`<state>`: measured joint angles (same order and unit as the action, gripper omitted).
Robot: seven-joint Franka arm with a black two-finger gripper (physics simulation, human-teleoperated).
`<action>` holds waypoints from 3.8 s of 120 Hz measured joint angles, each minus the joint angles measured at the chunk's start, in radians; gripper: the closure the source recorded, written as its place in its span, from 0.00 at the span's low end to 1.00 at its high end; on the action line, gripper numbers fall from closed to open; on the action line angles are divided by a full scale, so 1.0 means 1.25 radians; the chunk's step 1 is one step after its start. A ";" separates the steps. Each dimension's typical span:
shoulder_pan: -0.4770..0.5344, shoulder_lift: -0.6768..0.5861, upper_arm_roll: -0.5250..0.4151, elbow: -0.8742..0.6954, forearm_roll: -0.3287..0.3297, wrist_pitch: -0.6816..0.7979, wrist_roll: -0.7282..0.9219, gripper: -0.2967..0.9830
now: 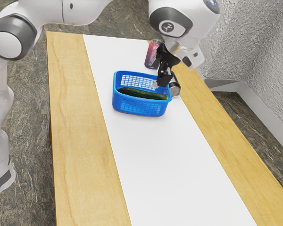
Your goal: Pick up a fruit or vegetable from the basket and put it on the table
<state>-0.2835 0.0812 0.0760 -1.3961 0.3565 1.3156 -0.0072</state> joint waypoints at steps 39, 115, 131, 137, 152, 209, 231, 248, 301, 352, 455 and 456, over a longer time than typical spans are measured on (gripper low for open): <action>0.017 -0.007 0.001 -0.008 -0.016 0.116 -0.003 0.23; 0.305 -0.218 -0.112 -0.280 -0.077 0.178 0.109 0.23; 0.419 -0.217 -0.218 -0.292 -0.077 0.183 0.132 0.23; 0.466 -0.216 -0.257 -0.293 -0.077 0.190 0.143 0.23; 0.496 -0.210 -0.291 -0.295 -0.076 0.209 0.172 0.23; 0.600 -0.102 -0.352 -0.288 -0.057 0.295 0.285 0.23; 0.634 -0.064 -0.364 -0.287 -0.050 0.320 0.320 0.23; 0.656 -0.043 -0.365 -0.288 -0.046 0.329 0.343 0.23; 0.670 0.029 -0.395 -0.290 -0.030 0.401 0.405 0.23; 0.689 0.082 -0.425 -0.290 -0.034 0.453 0.438 0.23; 0.711 0.122 -0.424 -0.290 -0.062 0.470 0.447 0.60; 0.710 0.120 -0.424 -0.290 -0.062 0.470 0.447 0.61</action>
<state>0.6046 0.2312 -0.4538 -1.7591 0.2786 1.9029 0.5514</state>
